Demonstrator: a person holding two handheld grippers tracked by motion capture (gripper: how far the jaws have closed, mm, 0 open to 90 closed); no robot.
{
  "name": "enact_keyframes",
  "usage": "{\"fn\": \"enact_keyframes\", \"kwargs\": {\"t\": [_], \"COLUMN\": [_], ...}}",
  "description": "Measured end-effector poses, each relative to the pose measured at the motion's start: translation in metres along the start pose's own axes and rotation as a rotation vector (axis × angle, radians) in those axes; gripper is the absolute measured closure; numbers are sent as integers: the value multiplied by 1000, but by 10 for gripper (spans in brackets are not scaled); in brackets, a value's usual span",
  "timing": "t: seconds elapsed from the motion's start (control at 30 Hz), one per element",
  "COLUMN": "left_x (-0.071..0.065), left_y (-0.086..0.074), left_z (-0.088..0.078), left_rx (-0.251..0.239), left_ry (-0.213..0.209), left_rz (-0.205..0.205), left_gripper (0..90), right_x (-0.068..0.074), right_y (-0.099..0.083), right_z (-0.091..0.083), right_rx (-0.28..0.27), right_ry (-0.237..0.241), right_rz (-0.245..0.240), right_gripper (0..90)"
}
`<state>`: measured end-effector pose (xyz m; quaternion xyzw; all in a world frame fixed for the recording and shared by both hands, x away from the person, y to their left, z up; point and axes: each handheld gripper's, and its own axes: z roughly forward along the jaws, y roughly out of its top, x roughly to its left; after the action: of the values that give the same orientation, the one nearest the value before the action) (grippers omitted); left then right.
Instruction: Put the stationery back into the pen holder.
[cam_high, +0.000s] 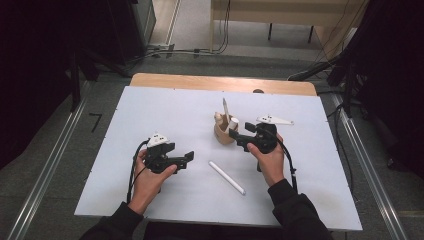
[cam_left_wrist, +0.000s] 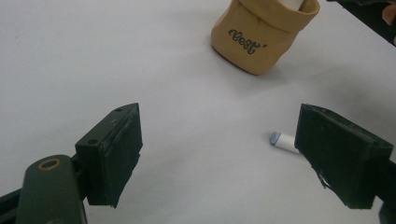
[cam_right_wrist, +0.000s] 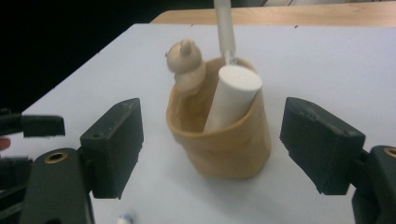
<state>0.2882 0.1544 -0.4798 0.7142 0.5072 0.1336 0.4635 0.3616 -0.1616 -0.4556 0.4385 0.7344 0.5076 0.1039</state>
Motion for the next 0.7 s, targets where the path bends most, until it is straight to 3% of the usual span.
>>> {"fn": "enact_keyframes", "kwargs": {"t": [0.7], "left_x": [0], "left_y": [0], "left_z": [0], "left_rx": [2], "left_ry": [2], "left_rz": [1], "left_gripper": [161], "right_x": [19], "right_y": [-40], "right_z": [-16], "right_rx": [76], "right_ry": [32], "right_rz": [-62], "right_gripper": [195]}}
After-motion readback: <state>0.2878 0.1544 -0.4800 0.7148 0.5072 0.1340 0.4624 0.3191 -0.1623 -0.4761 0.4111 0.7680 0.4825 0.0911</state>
